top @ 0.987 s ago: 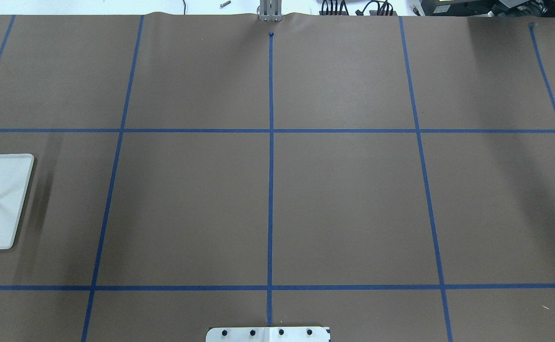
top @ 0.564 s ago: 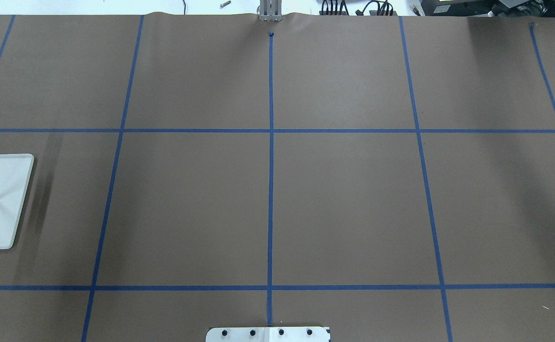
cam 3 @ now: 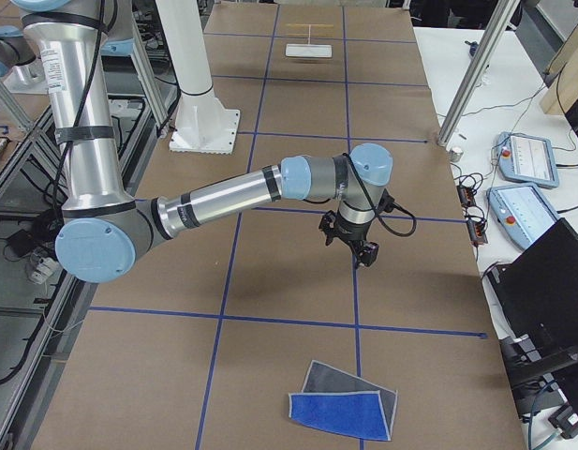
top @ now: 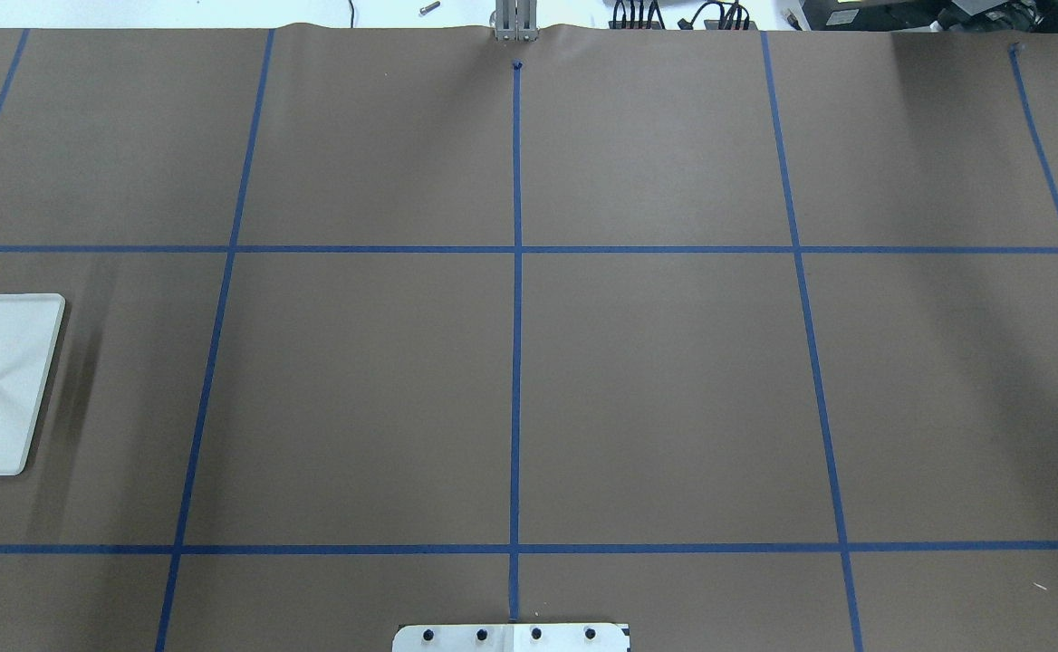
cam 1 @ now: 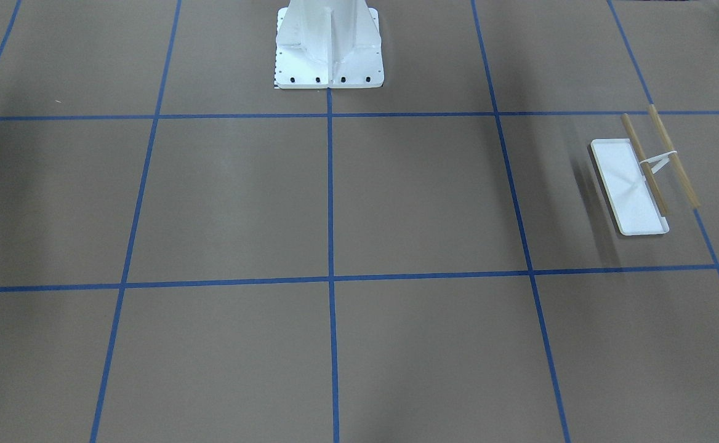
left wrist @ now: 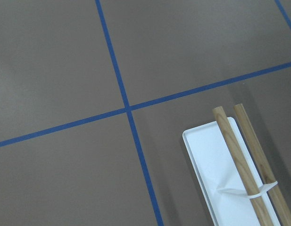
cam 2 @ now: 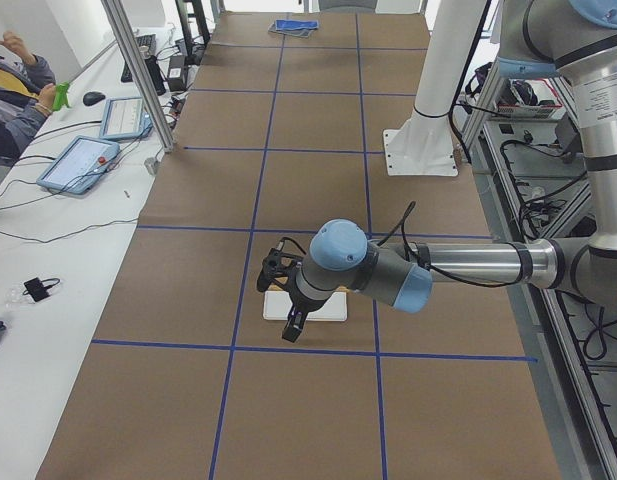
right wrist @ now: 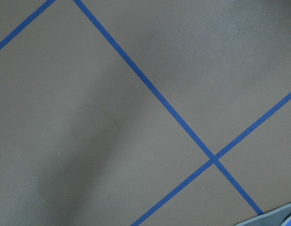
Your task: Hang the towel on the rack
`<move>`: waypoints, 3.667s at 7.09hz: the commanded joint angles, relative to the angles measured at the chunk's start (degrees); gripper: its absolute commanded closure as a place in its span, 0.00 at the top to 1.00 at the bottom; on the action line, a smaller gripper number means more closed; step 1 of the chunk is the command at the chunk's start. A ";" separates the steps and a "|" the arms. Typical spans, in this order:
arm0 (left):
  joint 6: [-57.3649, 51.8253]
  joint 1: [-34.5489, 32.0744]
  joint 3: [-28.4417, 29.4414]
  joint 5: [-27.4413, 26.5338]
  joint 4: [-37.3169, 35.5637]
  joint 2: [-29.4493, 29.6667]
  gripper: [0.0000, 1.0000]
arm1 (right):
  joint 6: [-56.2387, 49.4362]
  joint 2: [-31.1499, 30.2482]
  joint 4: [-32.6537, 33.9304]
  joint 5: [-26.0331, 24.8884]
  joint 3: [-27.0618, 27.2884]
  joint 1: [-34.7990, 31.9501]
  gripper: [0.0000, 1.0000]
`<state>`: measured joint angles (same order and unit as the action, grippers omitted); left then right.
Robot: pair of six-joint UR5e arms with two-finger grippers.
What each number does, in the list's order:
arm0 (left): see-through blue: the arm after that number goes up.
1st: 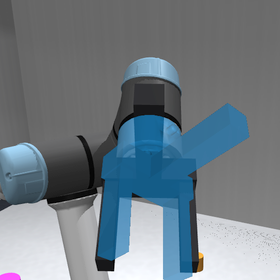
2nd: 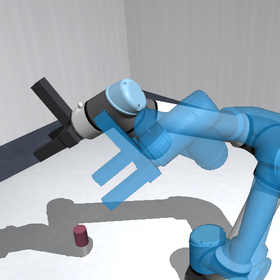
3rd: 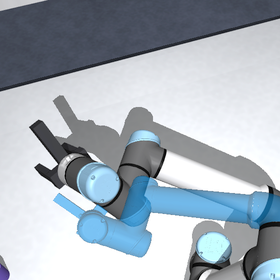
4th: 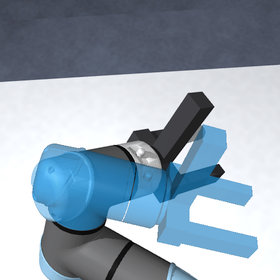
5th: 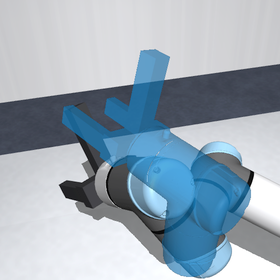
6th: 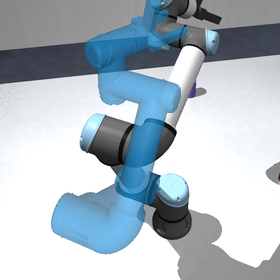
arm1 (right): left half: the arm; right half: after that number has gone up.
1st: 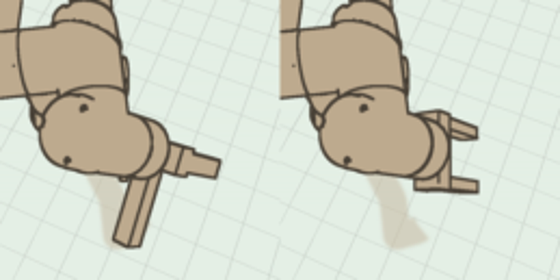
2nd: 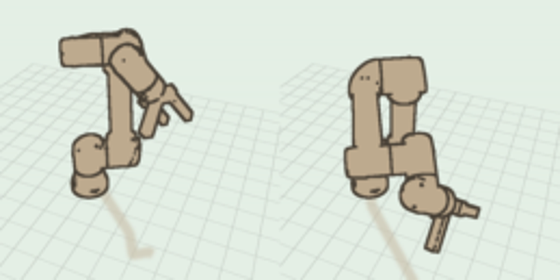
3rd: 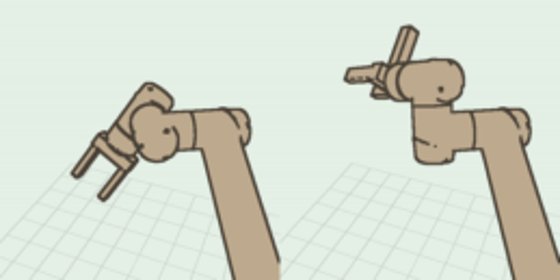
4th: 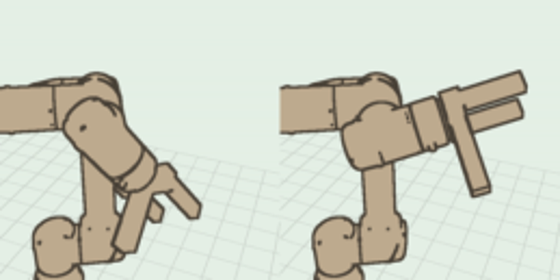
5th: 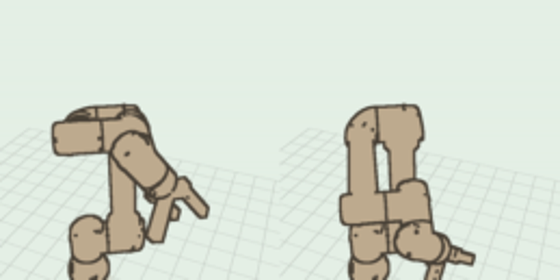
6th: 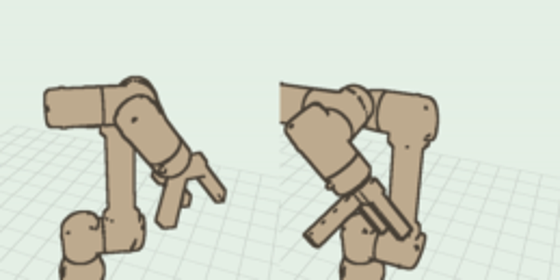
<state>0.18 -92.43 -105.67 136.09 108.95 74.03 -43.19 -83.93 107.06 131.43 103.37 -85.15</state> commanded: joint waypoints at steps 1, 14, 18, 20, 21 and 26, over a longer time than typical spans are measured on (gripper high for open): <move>1.74 0.05 -0.23 0.84 -19.44 6.88 0.98 | 0.12 -3.33 -0.01 0.05 1.31 -1.76 1.00; 10.45 0.32 -3.57 0.23 -18.95 7.27 0.98 | 43.86 -4.58 -34.81 3.92 -41.58 -12.67 0.93; 12.28 0.40 -4.45 -1.52 -18.95 8.85 0.98 | 47.76 -0.02 -34.90 6.03 -48.77 -12.67 0.94; 14.06 0.84 -4.72 -1.61 -18.95 9.56 0.98 | 47.76 0.08 -41.19 8.05 -54.99 -12.67 0.95; 14.06 0.84 -4.72 -1.61 -18.95 9.56 0.98 | 48.20 1.38 -44.01 7.96 -58.25 -12.67 0.95; 14.06 0.93 -4.81 -1.61 -18.95 9.56 0.98 | 48.29 1.75 -44.48 6.73 -61.00 -12.58 0.94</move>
<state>14.24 -91.50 -110.47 134.47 90.00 83.58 5.07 -82.14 62.61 138.00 42.62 -97.74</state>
